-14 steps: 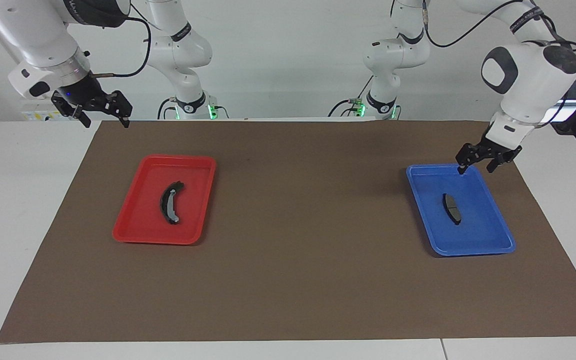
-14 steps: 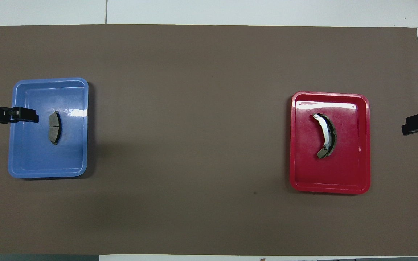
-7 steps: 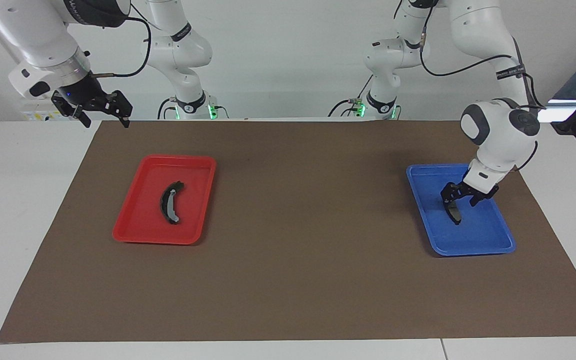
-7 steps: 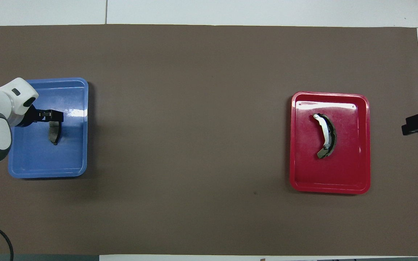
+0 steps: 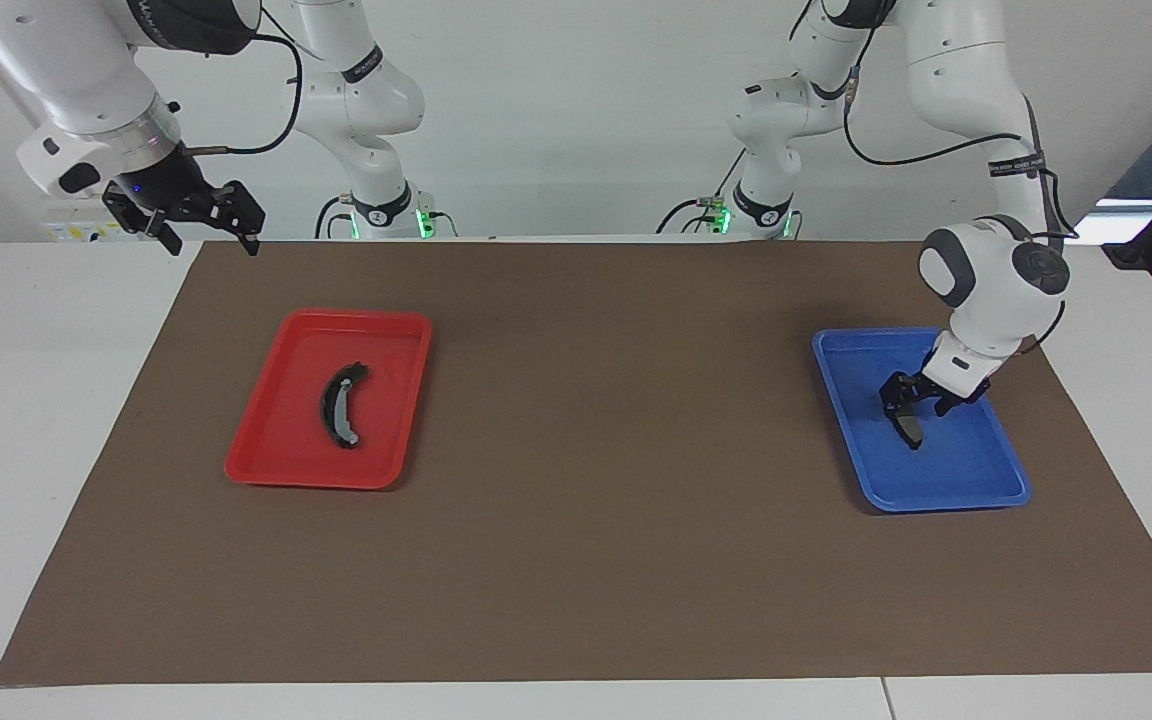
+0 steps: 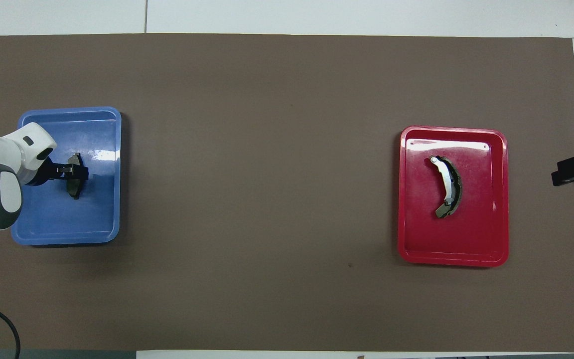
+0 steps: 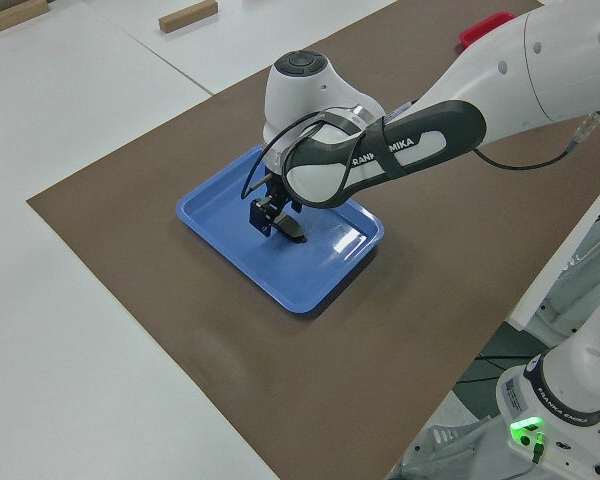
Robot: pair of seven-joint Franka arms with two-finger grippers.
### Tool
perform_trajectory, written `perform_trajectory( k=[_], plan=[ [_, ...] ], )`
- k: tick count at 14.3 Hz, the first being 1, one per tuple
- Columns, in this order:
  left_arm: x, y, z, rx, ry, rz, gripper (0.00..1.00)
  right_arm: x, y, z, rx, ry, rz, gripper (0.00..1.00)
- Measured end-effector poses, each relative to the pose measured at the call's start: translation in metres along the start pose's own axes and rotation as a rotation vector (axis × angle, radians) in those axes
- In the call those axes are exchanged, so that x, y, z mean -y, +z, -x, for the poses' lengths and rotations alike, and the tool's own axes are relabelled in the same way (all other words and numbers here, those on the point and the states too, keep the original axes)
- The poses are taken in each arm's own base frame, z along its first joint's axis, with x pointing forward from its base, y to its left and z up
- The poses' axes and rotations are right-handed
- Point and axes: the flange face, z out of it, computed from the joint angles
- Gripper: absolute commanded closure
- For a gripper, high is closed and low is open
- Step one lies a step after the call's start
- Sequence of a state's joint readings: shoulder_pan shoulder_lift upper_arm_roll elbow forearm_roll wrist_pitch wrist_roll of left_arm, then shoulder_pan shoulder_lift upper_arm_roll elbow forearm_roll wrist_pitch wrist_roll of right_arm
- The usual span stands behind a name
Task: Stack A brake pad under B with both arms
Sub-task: 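Lower the left gripper onto the small brake pad and grasp it, then lift the small brake pad and carry it toward the table center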
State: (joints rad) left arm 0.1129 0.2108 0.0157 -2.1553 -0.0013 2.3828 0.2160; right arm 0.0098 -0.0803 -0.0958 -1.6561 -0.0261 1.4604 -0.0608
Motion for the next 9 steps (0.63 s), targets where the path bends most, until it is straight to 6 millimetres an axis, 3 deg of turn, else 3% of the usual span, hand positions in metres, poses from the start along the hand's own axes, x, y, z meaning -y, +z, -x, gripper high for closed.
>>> perform_trajectory(
  k=[2,5,6,9],
  plan=[
    [-0.0044,0.0069,0.0045,0.005,0.007,0.002,0.23,0.0,0.0,0.0,0.0,0.0,0.0,0.0],
    [-0.0072,0.0062,0.0056,0.004,0.011,0.003,0.91,0.0,0.0,0.0,0.0,0.0,0.0,0.0],
    [-0.0083,0.0033,0.0054,0.0,0.013,0.002,0.99,0.0,0.0,0.0,0.0,0.0,0.0,0.0],
    [-0.0085,0.0007,0.0064,0.003,0.013,0.003,0.99,0.0,0.0,0.0,0.0,0.0,0.0,0.0]
  ],
)
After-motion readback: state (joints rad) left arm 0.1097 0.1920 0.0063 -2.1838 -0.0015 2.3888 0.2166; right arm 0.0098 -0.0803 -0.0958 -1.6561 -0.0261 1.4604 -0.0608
